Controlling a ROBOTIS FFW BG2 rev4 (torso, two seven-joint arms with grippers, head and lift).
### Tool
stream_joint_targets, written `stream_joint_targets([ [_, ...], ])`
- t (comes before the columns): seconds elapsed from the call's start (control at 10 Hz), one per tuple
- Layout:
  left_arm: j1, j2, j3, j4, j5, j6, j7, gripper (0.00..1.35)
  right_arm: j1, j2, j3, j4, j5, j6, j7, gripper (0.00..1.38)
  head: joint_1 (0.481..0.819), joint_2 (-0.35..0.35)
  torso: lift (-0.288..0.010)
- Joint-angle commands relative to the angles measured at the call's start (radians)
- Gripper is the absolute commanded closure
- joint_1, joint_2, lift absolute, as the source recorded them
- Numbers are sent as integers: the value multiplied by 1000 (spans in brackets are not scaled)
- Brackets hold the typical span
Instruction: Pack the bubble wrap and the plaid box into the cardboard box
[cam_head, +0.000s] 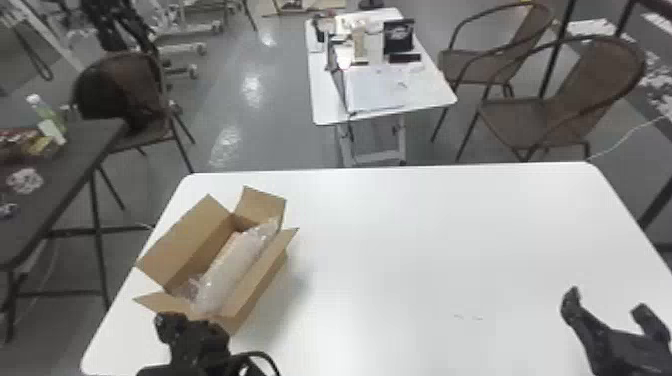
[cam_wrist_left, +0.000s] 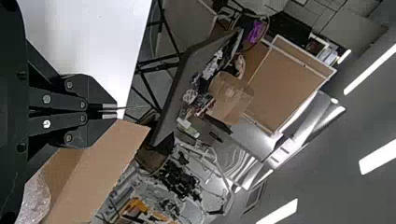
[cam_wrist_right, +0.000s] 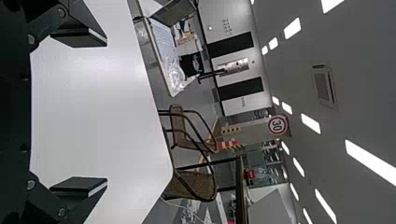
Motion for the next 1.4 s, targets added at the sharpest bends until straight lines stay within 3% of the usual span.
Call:
stream_joint_targets([
  [0.0,-19,10,3,35,-21,-50,0,1141,0,-2,2,0,-6,5,0,231,695,182,0],
  [0.2,-20,44,-41,37,-37,-62,0,237,0,-5,4,-4,-7,13,0,231,695,192,0],
  [0.3,-26,66,-72,37,-40,-65,-9,16,3,-6,4,-10,-9,25,0,231,695,189,0],
  [0.5,-34,112,-77,1,-199,-38,-11,180,11,-12,2,-50,13,82,-2,231,695,172,0],
  [0.6,6,133,-51,-89,-319,56,-17,193,11,-12,2,-66,43,82,-2,231,695,159,0],
  [0.7,57,133,19,-195,-379,189,-181,193,11,-11,1,-80,79,80,-5,231,695,149,0],
  [0.8,81,115,91,-273,-408,317,-402,193,20,-12,1,-104,116,80,-32,231,695,116,0],
  [0.9,101,81,157,-367,-462,484,-590,193,32,-11,1,-138,155,86,-66,231,695,67,0],
  [1.0,130,36,213,-502,-569,699,-705,197,34,-14,1,-172,171,129,-64,233,695,27,0],
  [1.1,150,-11,235,-578,-623,832,-782,193,28,-20,2,-205,211,172,-43,233,695,16,0],
  [1.3,192,-14,265,-578,-607,835,-797,197,18,-20,9,-257,272,237,-12,233,695,6,0],
])
